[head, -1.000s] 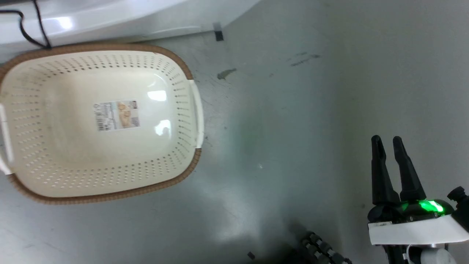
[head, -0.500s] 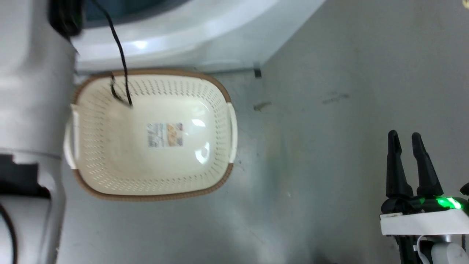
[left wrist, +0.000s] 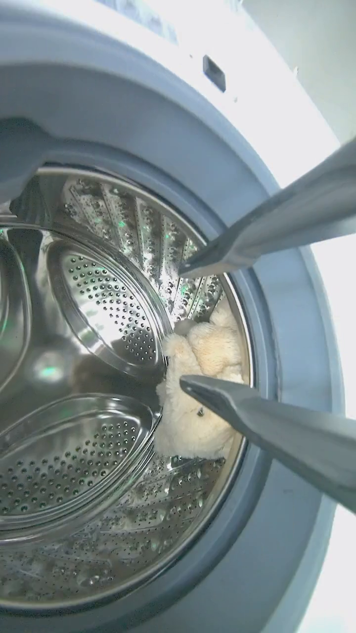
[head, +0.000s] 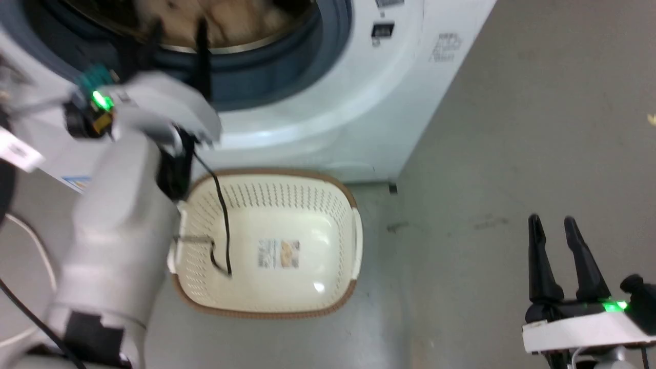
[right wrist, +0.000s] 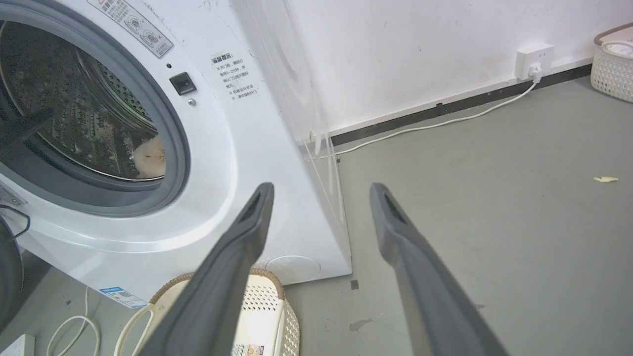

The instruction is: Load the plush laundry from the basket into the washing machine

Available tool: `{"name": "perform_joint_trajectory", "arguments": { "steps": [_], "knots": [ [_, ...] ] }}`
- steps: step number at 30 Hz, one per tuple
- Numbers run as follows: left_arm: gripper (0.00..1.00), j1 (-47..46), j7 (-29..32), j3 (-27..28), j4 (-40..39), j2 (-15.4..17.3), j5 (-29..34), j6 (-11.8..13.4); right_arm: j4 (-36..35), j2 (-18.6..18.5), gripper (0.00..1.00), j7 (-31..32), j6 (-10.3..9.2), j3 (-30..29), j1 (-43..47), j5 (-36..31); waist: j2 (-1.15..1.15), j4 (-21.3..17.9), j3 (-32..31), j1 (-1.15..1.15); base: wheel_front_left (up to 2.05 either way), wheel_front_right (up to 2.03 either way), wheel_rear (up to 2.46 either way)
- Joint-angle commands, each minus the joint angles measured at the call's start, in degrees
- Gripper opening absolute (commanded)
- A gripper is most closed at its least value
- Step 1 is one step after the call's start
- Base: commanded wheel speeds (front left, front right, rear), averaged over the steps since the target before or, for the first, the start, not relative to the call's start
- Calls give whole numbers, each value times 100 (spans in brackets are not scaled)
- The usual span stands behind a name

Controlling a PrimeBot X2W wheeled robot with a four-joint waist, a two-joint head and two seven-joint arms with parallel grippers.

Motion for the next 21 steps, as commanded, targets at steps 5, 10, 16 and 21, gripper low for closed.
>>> {"name": "perform_joint_trajectory", "arguments": {
  "steps": [5,10,16,21],
  "knots": [
    [100,831,-65,-151,-366,-147,89,1,103,-1,100,-25,-4,-29,281,-272,0,390,-864,2,0,0,0],
    [100,1515,-75,-164,-765,-223,135,131,187,-1,100,-25,-4,-28,495,-423,0,591,-1283,2,0,0,0],
    [100,2347,-77,-149,-1325,-222,247,321,283,-1,100,-25,-4,-34,744,-436,0,764,-1733,2,0,0,0],
    [100,2981,-78,-147,-1685,-198,260,436,329,-1,100,-25,-4,-14,875,-464,0,855,-1984,2,0,0,0]
  ]
}}
